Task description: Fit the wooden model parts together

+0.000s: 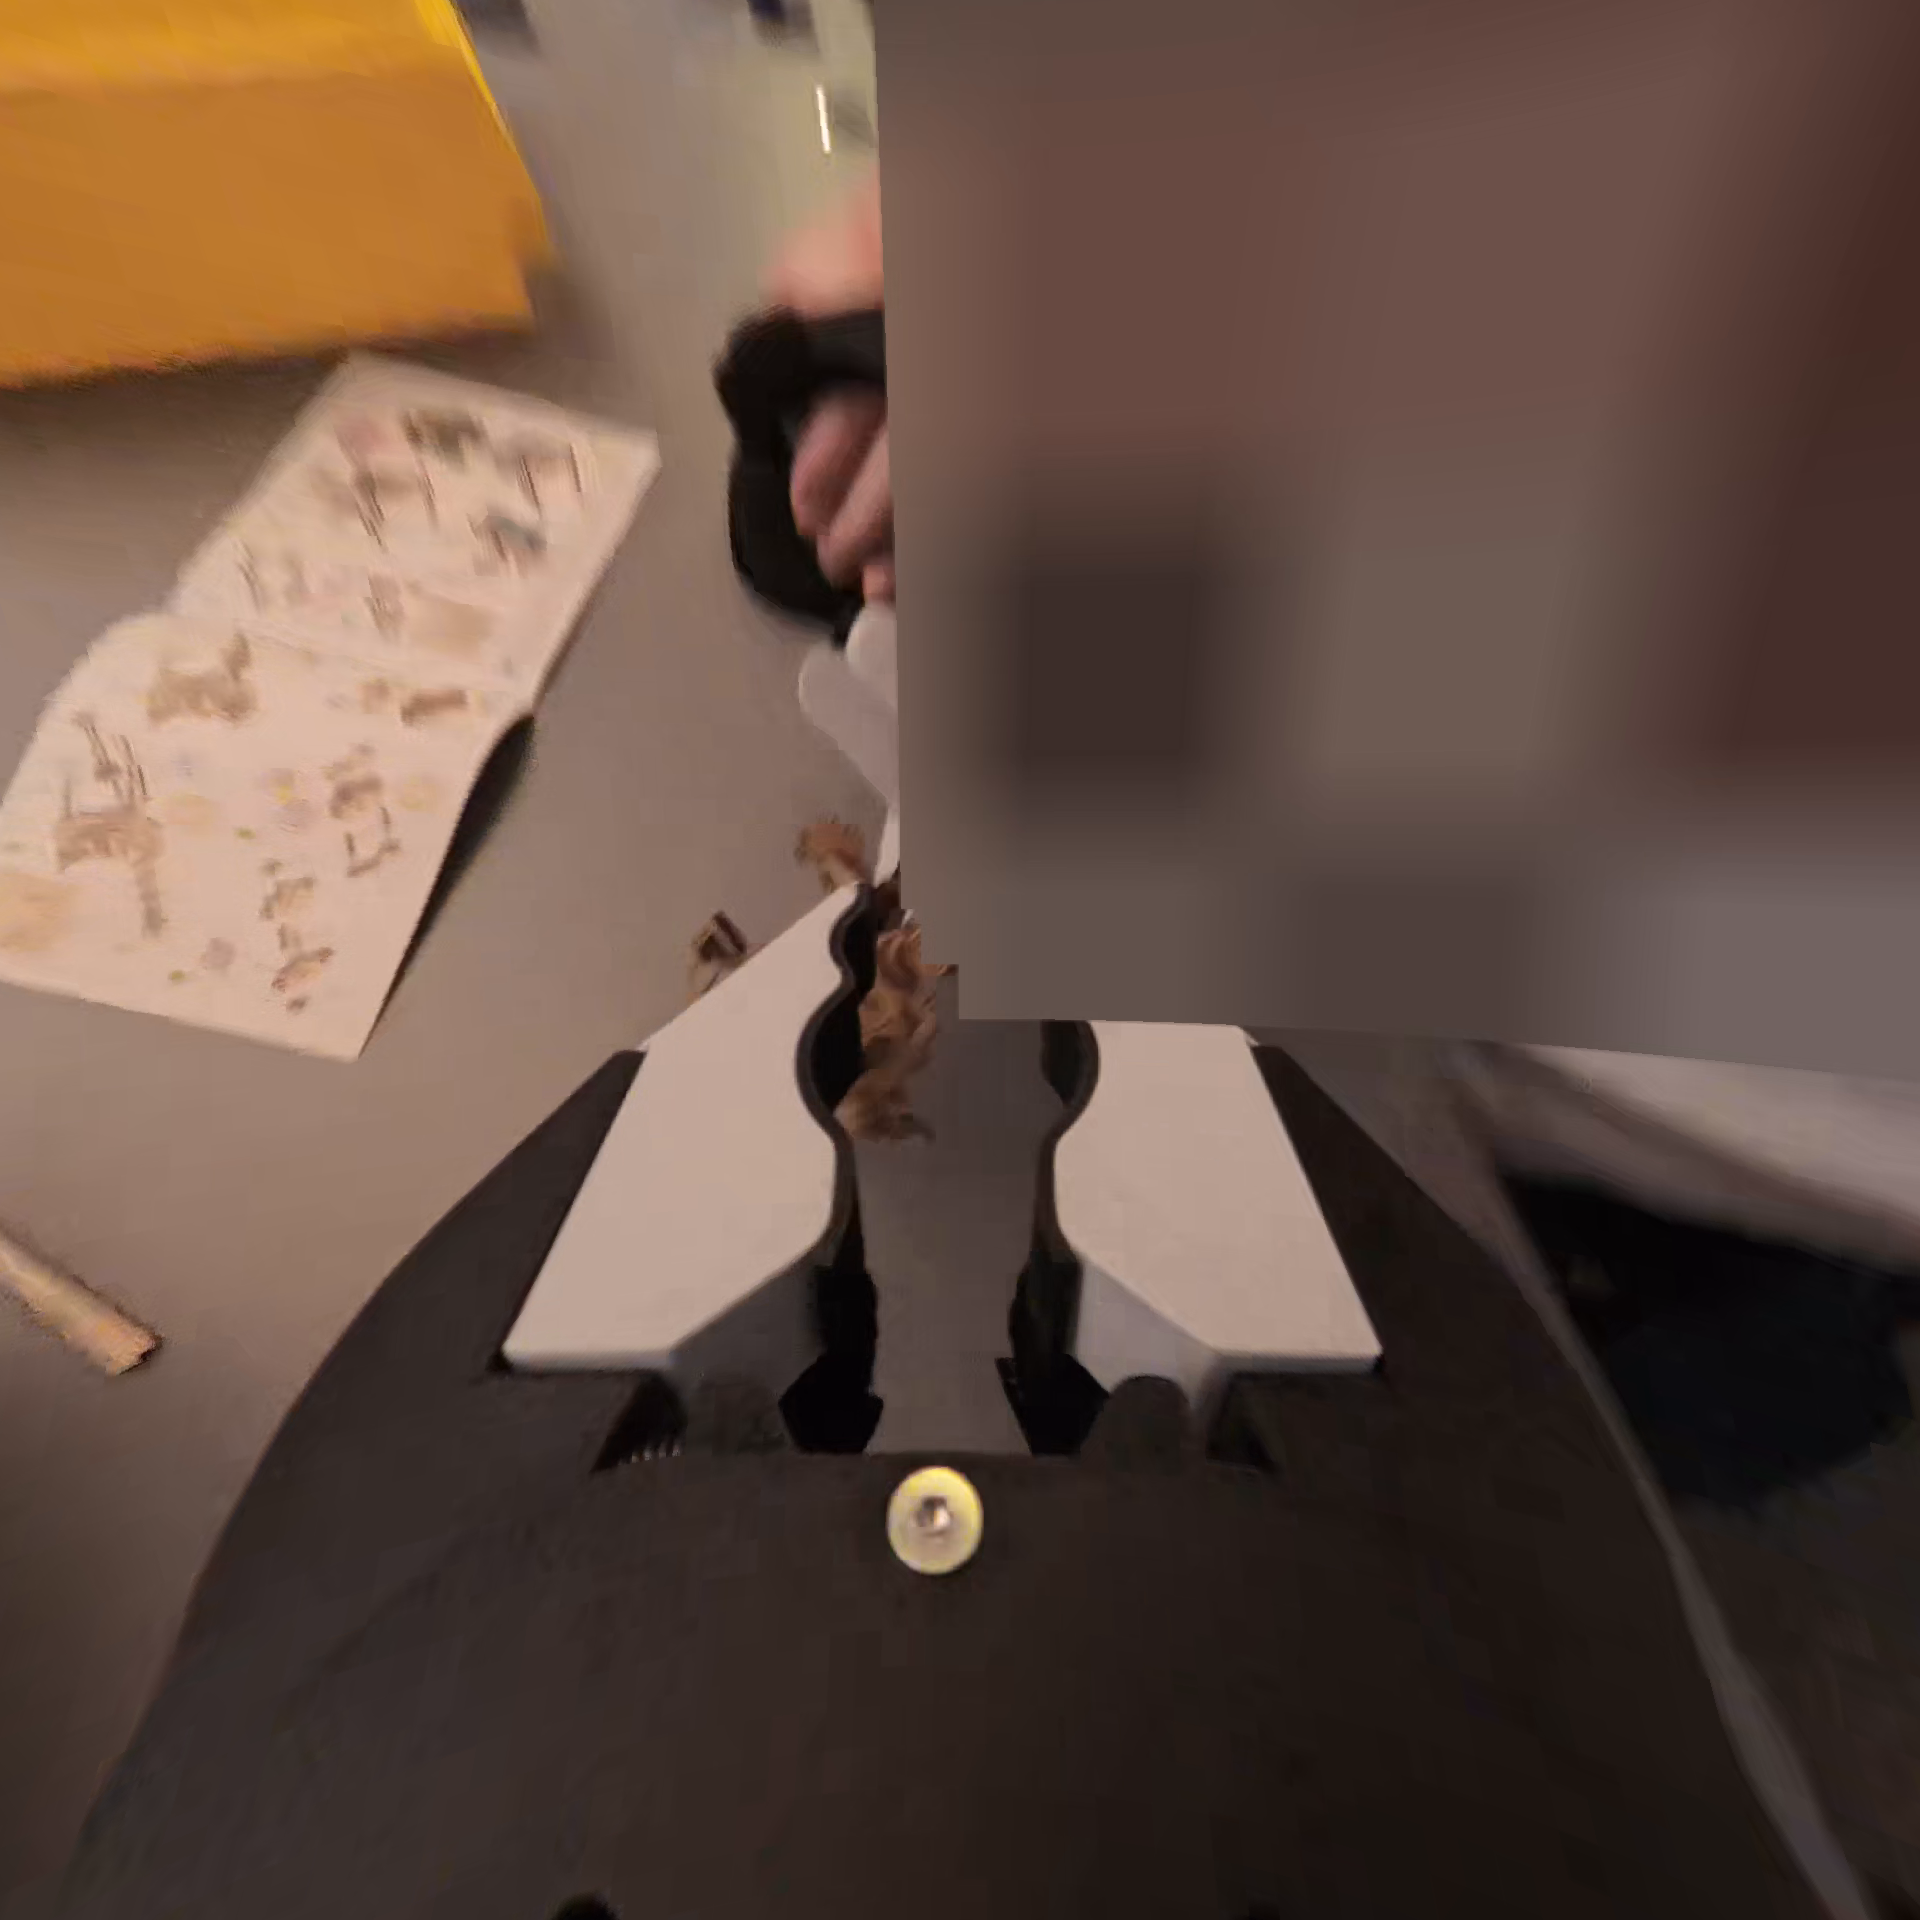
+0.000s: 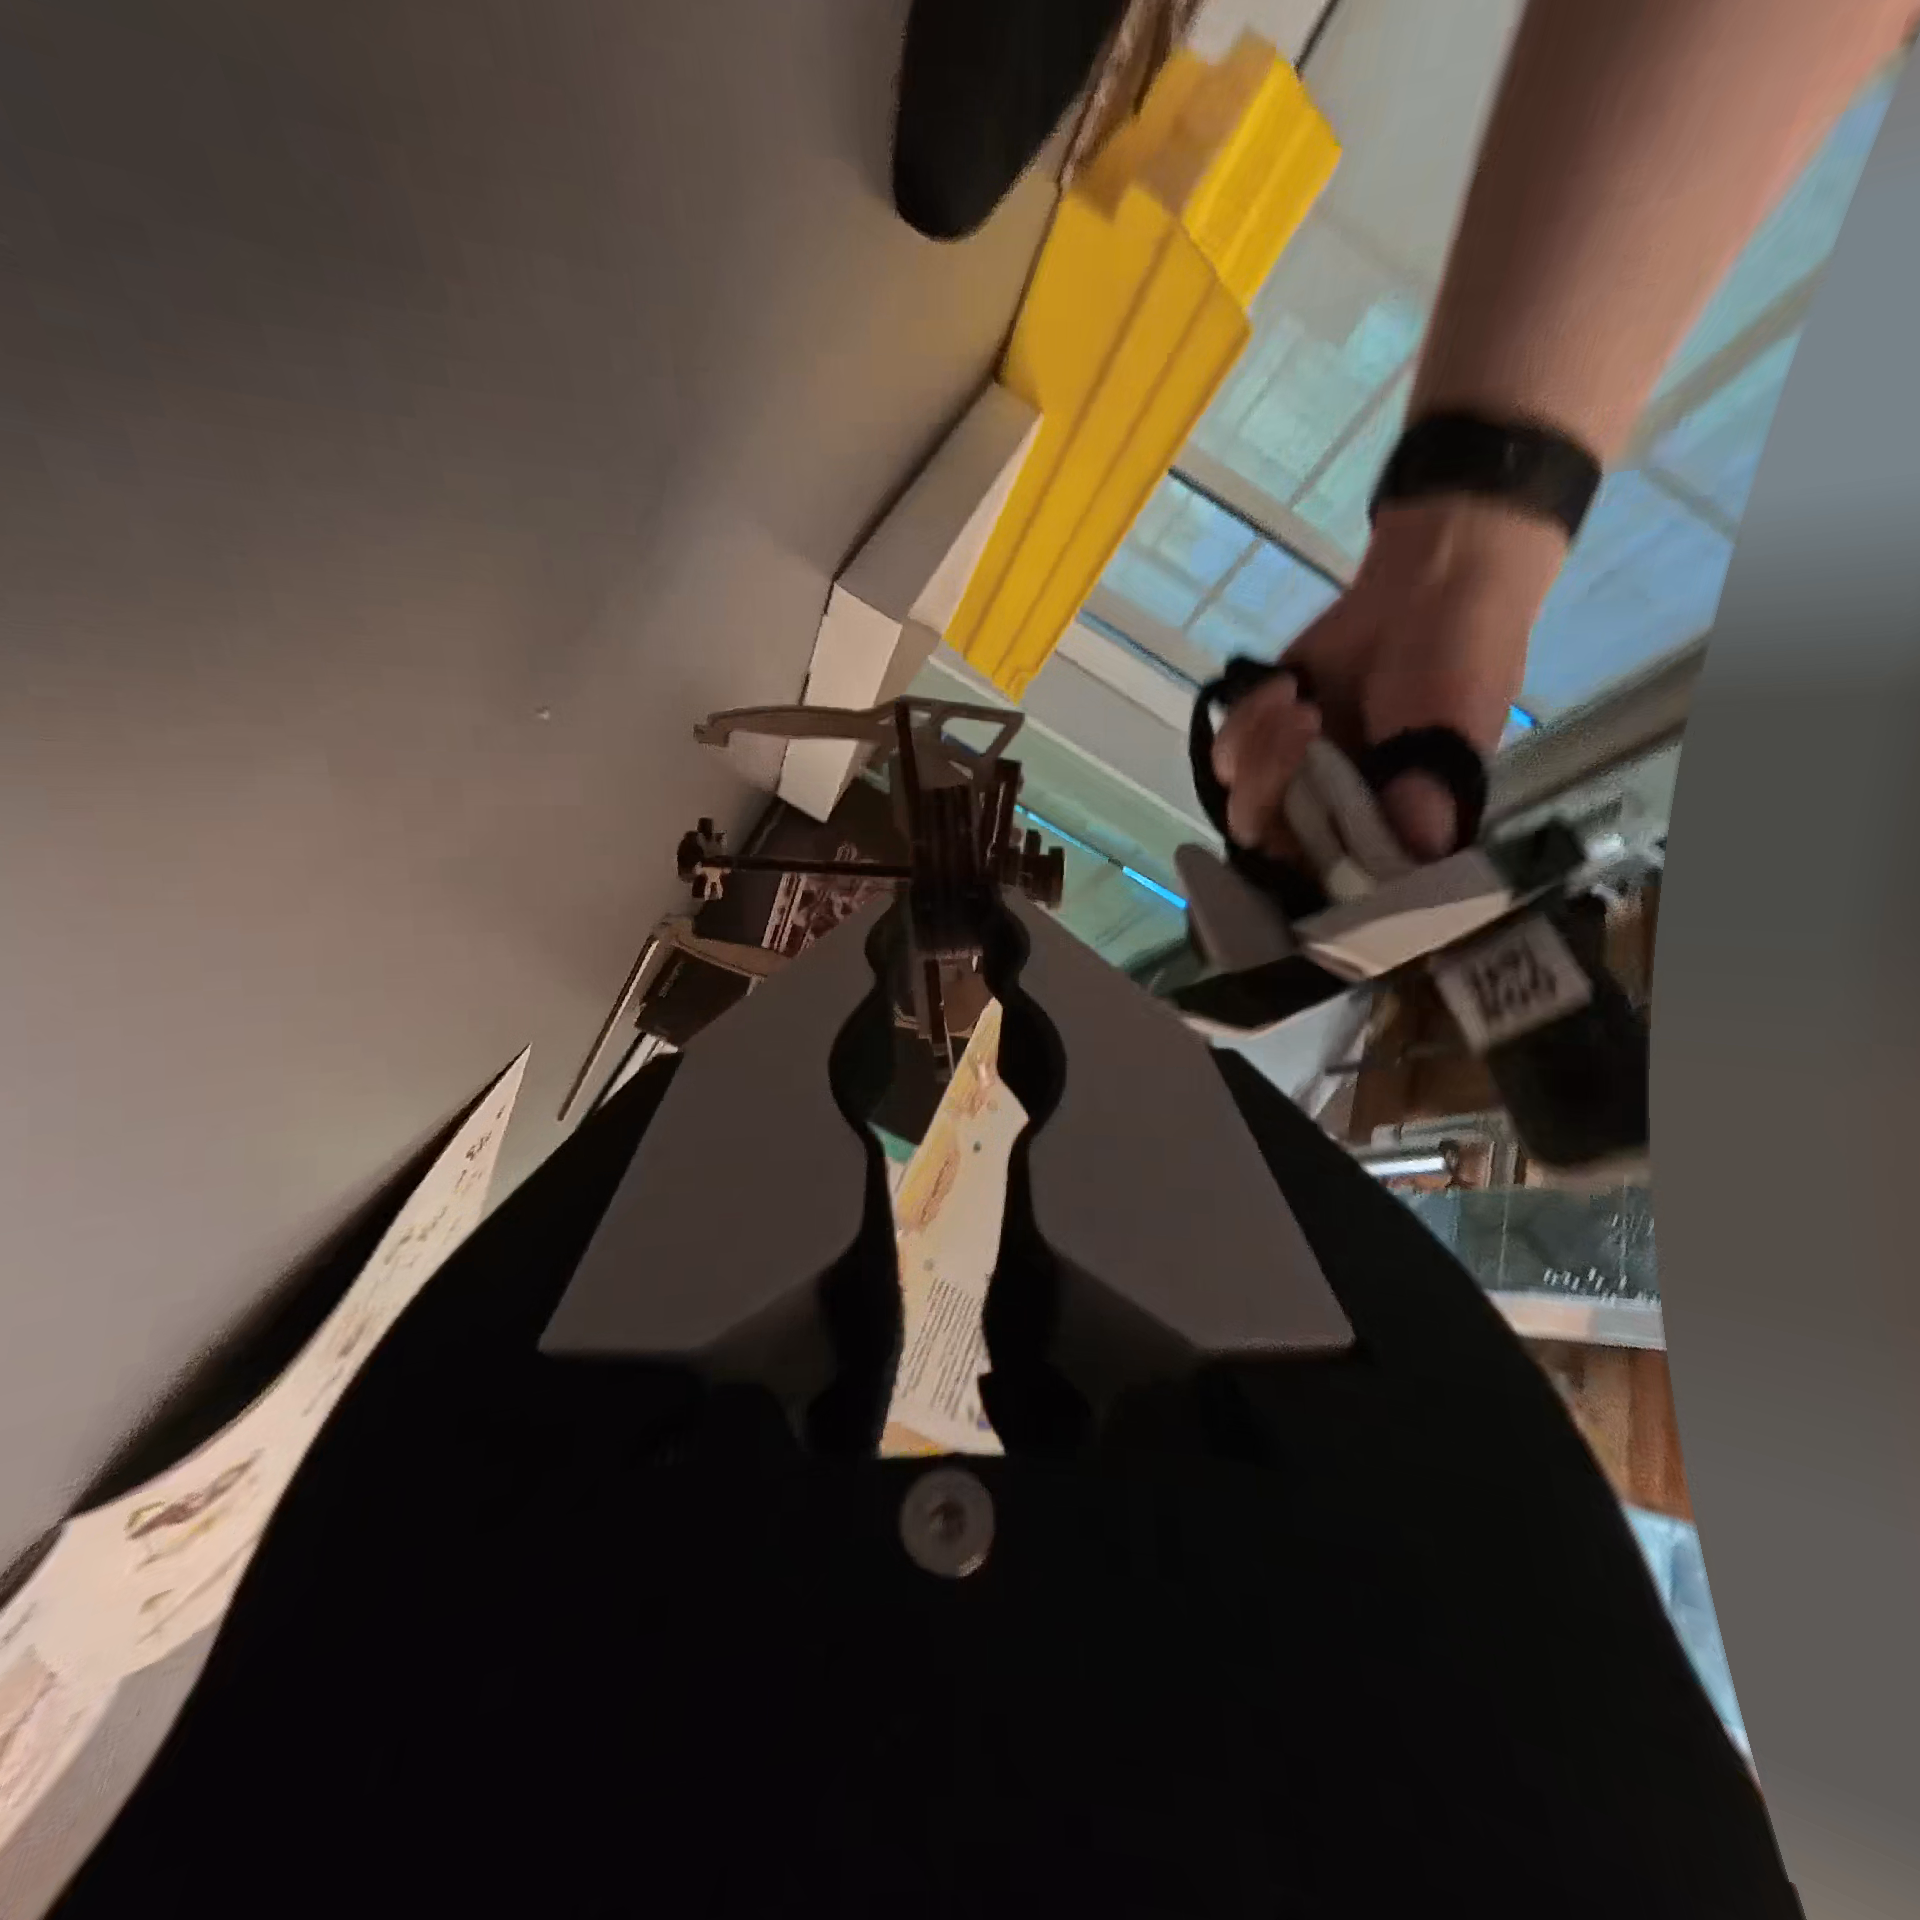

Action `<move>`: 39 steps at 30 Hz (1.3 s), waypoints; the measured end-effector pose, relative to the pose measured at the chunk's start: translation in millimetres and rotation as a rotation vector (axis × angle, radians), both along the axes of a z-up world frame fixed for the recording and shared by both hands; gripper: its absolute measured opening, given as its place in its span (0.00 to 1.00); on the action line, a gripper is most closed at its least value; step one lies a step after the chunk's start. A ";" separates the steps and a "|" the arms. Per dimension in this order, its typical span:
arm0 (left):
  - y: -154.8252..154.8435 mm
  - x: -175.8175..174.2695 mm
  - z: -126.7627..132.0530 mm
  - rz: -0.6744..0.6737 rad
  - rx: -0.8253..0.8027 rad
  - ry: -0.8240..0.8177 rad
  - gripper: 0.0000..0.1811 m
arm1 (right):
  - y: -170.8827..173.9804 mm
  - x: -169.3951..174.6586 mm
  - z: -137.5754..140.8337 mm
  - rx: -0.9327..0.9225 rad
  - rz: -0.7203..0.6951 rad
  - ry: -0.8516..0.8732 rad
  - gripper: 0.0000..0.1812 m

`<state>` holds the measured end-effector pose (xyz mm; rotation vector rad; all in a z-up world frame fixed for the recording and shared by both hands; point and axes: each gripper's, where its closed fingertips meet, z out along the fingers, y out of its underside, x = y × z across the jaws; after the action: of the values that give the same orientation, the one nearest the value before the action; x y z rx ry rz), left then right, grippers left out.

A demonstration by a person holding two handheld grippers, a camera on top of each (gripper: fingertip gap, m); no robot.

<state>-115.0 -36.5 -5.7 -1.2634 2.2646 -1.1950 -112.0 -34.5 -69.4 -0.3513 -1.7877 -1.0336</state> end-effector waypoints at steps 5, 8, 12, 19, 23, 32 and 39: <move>-10.6 7.4 -35.2 -0.188 0.211 0.260 0.03 | -2.1 -4.6 0.6 0.024 0.022 -0.083 0.07; -8.1 16.2 -42.3 -0.179 0.236 0.312 0.15 | -4.2 -3.4 3.6 0.035 0.027 -0.108 0.07; -8.8 22.1 -40.2 -0.202 0.238 0.318 0.14 | -5.6 1.2 6.8 0.046 0.022 -0.125 0.06; -3.7 21.3 -43.4 -0.267 0.282 0.510 0.10 | -5.0 4.1 15.9 0.080 0.018 -0.154 0.06; -5.5 15.7 -38.1 -0.283 0.196 0.658 0.12 | -3.5 6.4 18.4 0.081 0.011 -0.161 0.07; 2.3 27.2 -33.0 -0.265 0.071 0.732 0.06 | 1.2 13.0 26.8 0.056 -0.009 -0.139 0.07; 5.0 42.7 -17.5 -0.255 0.020 0.669 0.08 | -1.3 16.1 33.3 -0.055 0.012 -0.017 0.06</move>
<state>-72.3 -31.5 -23.2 -1.5785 2.9736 -0.9016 -95.9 -35.8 -36.2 -0.3663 -1.8341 -0.9826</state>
